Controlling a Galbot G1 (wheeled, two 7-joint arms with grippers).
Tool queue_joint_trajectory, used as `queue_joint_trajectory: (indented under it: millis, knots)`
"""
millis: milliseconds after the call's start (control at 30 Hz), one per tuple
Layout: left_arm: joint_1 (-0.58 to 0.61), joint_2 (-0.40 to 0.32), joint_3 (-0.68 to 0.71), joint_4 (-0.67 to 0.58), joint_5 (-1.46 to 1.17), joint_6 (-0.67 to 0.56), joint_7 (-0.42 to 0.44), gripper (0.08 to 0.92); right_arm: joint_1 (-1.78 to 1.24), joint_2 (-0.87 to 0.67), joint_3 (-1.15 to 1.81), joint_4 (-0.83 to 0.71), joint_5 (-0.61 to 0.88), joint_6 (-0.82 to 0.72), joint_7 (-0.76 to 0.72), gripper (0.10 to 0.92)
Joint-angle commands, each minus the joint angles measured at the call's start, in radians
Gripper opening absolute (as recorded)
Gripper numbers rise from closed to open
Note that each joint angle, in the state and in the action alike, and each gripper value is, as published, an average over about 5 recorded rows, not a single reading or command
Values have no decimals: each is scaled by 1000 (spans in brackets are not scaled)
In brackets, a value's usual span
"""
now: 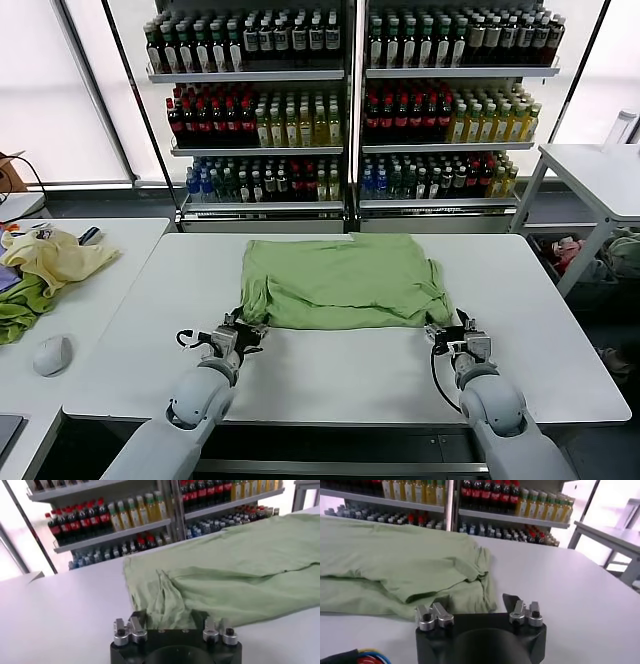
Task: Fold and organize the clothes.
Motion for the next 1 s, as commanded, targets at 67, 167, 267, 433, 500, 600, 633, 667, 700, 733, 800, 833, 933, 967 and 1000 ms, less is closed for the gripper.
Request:
queue_joint_trajectory:
  millis: [67,167,267,433,500,600,633,667,700,733,800,833,933,967,1000]
  knots:
    - [-18,1,-6,17,-59,35,1,507,20,0,-7,-17,50,-28,3,493]
    - [-12,7,-10,12,-66,36,1,420,22,-4,-12,-18,61,-26,-1,406]
    - [2,11,-15,-3,-70,36,2,325,12,-10,-13,-5,73,-27,-5,319]
    - [61,24,-33,-74,-74,35,2,169,-61,-30,3,67,81,-27,-8,194]
    - [98,34,-42,-114,-72,34,1,119,-105,-40,14,111,80,-25,-8,162]
    - [161,48,-57,-185,-68,35,0,99,-183,-52,39,189,72,-21,-7,148]
    - [186,52,-65,-211,-67,36,-1,99,-212,-55,49,217,67,-20,-7,148]
    - [211,57,-73,-235,-64,37,-2,99,-244,-58,58,248,60,-19,-7,148]
    - [237,60,-82,-259,-61,38,-3,99,-274,-59,67,278,53,-18,-6,148]
    - [269,64,-92,-290,-56,39,-4,99,-308,-60,77,309,44,-18,-5,148]
    - [341,71,-116,-352,-44,41,-5,99,-385,-58,99,372,21,-14,-3,148]
    - [381,73,-128,-386,-37,41,-5,99,-422,-56,109,399,7,-12,-3,148]
    - [511,78,-168,-478,-10,39,-4,99,-529,-46,134,471,-53,4,-4,148]
    - [553,78,-181,-504,-1,38,-4,99,-560,-41,141,492,-74,9,-4,148]
    - [592,77,-194,-529,8,37,-4,99,-591,-36,147,512,-95,15,-4,148]
